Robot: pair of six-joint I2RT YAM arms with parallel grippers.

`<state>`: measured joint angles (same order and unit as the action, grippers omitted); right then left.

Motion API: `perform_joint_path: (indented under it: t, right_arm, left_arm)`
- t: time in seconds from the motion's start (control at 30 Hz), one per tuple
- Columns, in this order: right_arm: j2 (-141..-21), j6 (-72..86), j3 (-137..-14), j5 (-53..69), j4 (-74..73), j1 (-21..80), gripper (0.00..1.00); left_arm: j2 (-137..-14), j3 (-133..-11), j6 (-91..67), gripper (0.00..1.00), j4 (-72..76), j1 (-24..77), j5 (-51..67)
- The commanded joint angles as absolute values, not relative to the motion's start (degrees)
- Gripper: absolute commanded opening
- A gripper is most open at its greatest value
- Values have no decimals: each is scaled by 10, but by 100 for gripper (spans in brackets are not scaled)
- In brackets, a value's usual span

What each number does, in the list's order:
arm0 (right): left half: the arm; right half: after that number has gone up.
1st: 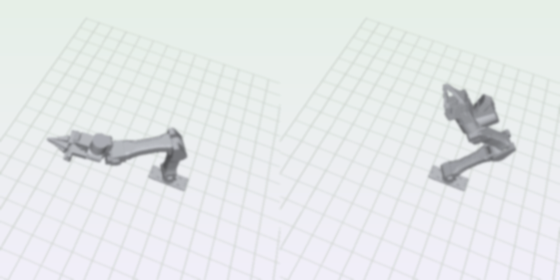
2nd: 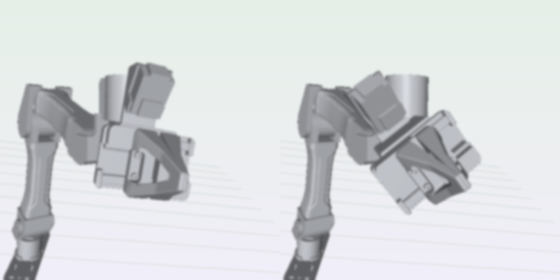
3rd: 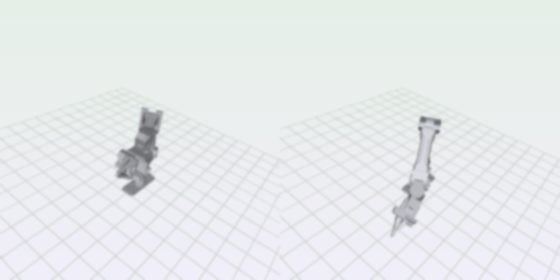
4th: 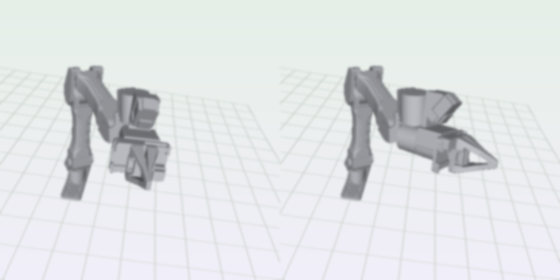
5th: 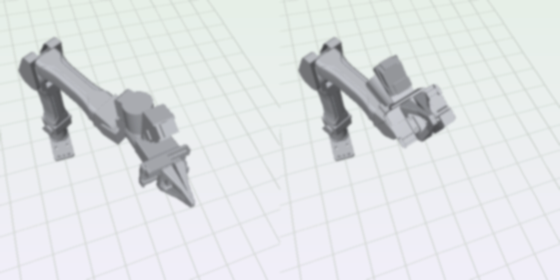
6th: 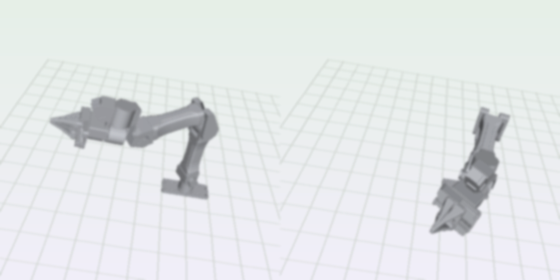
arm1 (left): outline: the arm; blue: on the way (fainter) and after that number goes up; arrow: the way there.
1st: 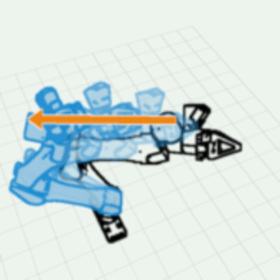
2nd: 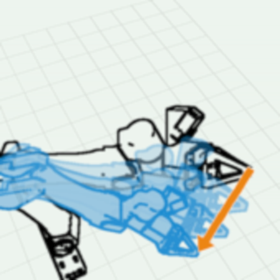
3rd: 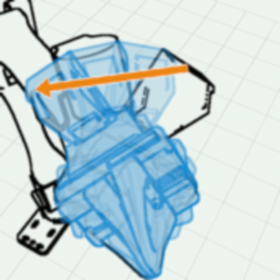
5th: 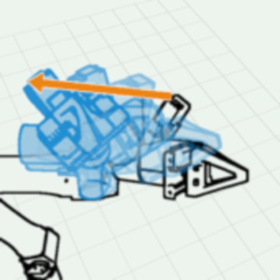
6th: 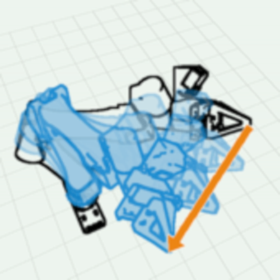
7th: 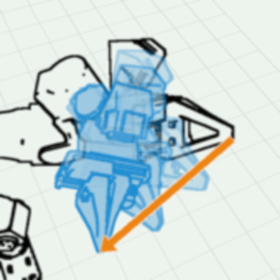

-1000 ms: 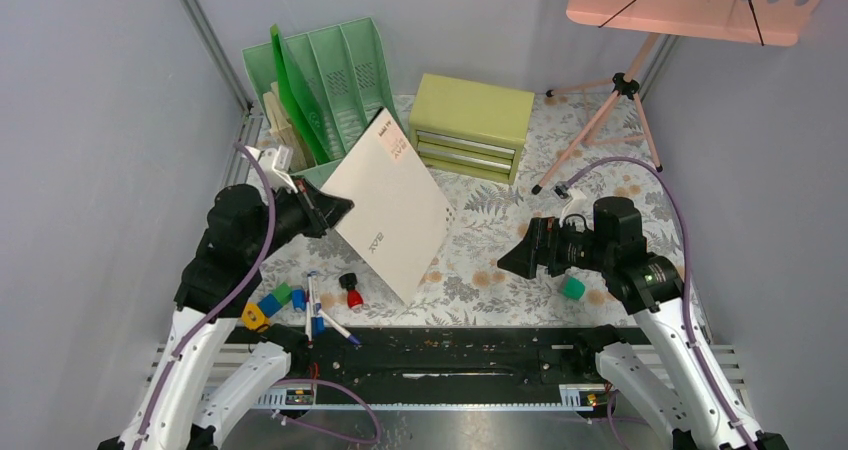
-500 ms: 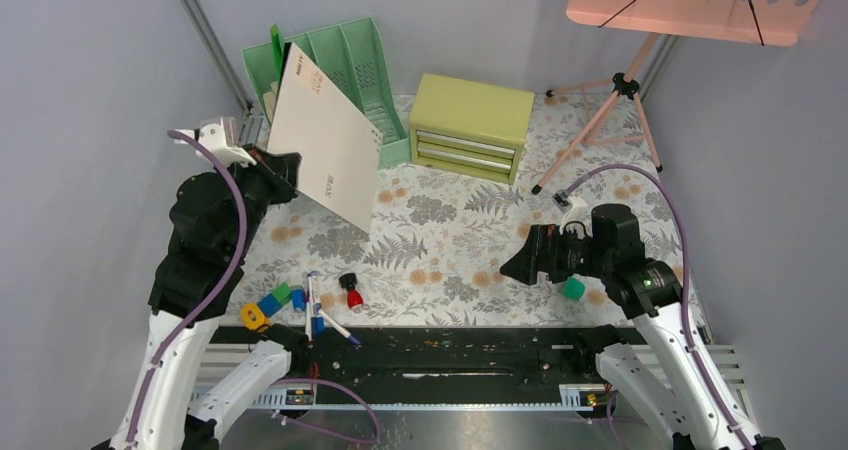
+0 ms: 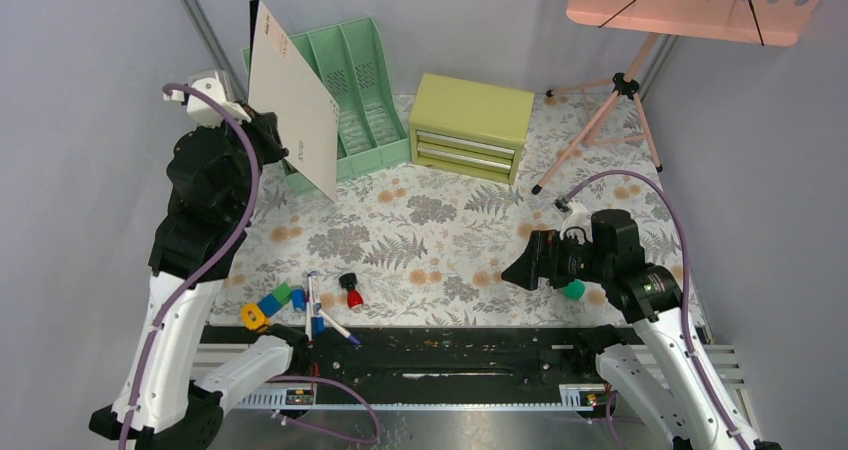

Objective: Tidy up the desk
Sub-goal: Place the folder in the storage box.

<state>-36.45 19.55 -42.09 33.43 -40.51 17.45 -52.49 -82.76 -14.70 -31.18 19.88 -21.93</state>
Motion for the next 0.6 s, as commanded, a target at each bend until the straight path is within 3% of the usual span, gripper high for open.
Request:
perform_joint_path:
  t: [0.0,0.57]
  right_arm:
    - [-362,197,-417,328,-408,172,99]
    - [-370,195,-415,330,-411,172,99]
  left_arm:
    - [-542,-873,-131,0,-240,197,-264]
    - [-636,-879,-104,0,-177,195,-326]
